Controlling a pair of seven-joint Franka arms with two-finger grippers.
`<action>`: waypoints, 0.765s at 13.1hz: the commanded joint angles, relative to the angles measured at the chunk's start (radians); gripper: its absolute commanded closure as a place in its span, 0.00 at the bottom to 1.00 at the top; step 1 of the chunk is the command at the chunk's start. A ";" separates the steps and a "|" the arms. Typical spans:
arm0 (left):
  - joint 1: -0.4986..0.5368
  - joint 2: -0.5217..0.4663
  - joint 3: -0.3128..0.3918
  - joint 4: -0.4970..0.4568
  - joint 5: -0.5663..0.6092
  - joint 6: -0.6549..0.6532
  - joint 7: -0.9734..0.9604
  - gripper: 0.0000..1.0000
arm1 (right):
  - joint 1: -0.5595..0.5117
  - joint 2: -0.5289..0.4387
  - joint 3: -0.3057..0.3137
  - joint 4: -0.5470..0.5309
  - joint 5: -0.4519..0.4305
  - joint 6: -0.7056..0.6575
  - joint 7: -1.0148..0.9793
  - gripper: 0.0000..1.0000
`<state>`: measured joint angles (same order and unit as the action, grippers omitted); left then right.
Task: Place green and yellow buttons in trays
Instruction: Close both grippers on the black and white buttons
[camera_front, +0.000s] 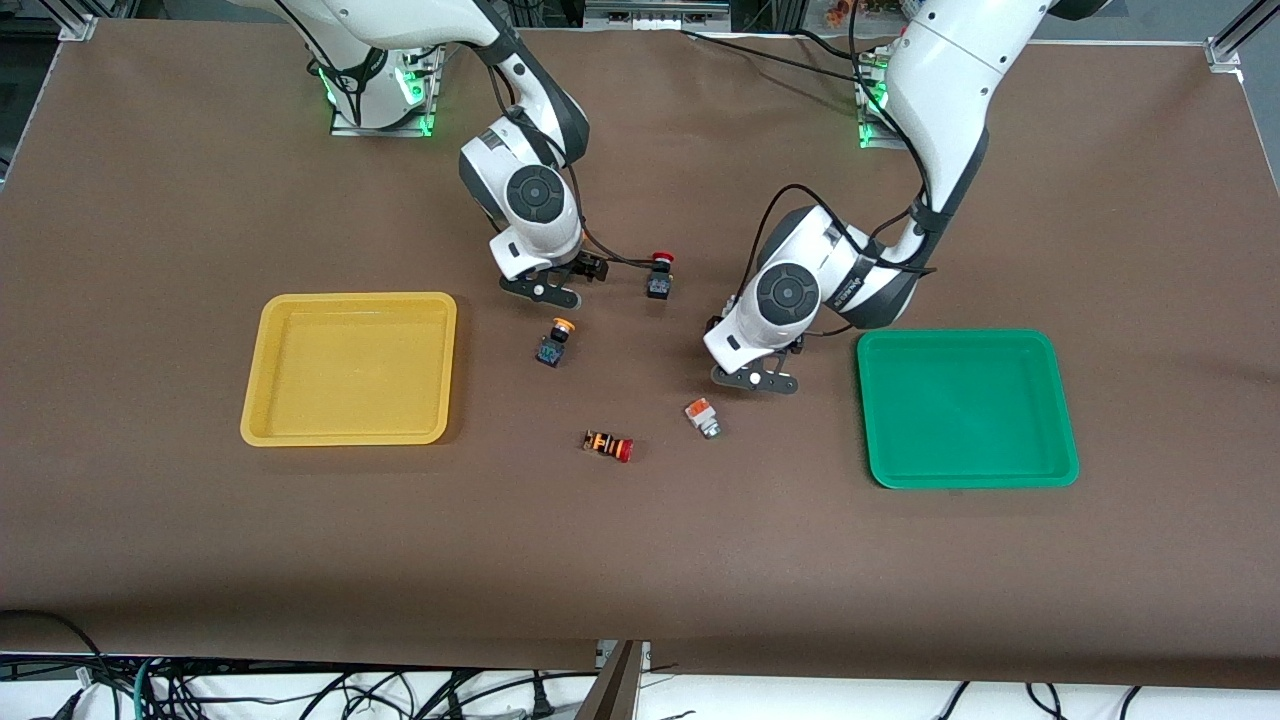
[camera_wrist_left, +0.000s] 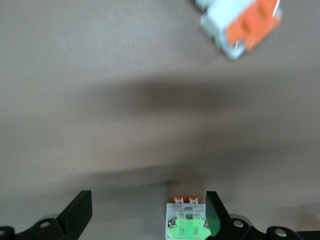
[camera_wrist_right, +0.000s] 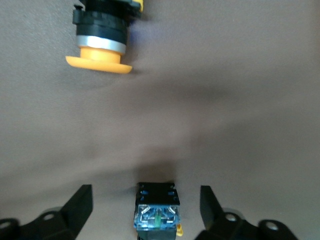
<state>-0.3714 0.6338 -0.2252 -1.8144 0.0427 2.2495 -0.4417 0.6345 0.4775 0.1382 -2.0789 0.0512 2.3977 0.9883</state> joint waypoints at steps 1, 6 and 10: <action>-0.041 -0.020 0.010 -0.036 -0.007 0.019 -0.015 0.00 | 0.014 -0.014 -0.003 -0.030 0.006 0.023 0.013 0.27; -0.064 0.000 0.010 -0.040 -0.007 0.025 -0.018 0.00 | 0.022 -0.019 -0.003 -0.035 0.004 0.018 0.000 1.00; -0.076 0.007 0.010 -0.039 0.002 0.038 -0.014 0.89 | 0.016 -0.112 -0.110 -0.006 0.006 -0.111 -0.197 1.00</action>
<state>-0.4325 0.6475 -0.2254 -1.8447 0.0427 2.2757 -0.4518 0.6483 0.4476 0.1033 -2.0803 0.0504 2.3736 0.9090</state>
